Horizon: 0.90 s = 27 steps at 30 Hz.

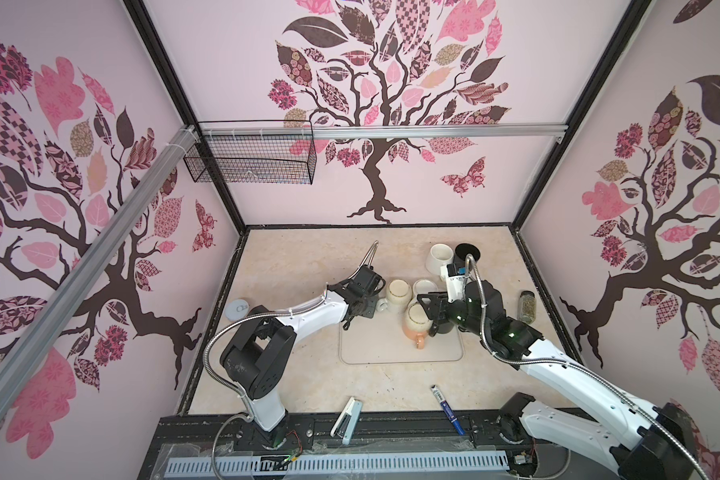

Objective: Turn the mug right side up
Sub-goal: 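Lift the grey mug with left gripper, then tilt the grey mug opening toward right gripper while right gripper reaches toward it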

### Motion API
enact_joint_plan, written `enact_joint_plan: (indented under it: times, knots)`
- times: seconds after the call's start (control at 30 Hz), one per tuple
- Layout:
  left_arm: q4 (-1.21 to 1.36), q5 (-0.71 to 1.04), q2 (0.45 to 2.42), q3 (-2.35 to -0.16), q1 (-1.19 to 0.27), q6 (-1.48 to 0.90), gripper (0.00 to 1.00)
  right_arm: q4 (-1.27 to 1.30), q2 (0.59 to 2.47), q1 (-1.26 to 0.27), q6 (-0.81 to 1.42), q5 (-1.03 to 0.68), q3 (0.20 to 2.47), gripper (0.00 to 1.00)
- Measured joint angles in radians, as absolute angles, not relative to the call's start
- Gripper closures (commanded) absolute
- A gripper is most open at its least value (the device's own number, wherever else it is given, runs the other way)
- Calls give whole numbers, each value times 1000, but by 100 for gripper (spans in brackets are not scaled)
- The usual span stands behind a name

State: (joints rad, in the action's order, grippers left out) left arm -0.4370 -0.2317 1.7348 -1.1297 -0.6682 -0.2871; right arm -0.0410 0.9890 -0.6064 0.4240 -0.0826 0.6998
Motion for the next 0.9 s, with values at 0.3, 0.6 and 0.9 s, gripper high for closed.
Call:
enact_joint_plan:
  times: [0.3, 0.6, 0.9]
  knots:
    - [-456, -263, 1740, -1137, -654, -278, 100, -31, 989, -606, 448, -111, 693, 56]
    - [-477, -279, 1628, -1135, -640, -276, 100, 54, 972, -607, 542, -226, 621, 56]
    - [-480, -220, 1357, -1135, -641, -310, 100, 342, 962, -607, 748, -400, 504, 49]
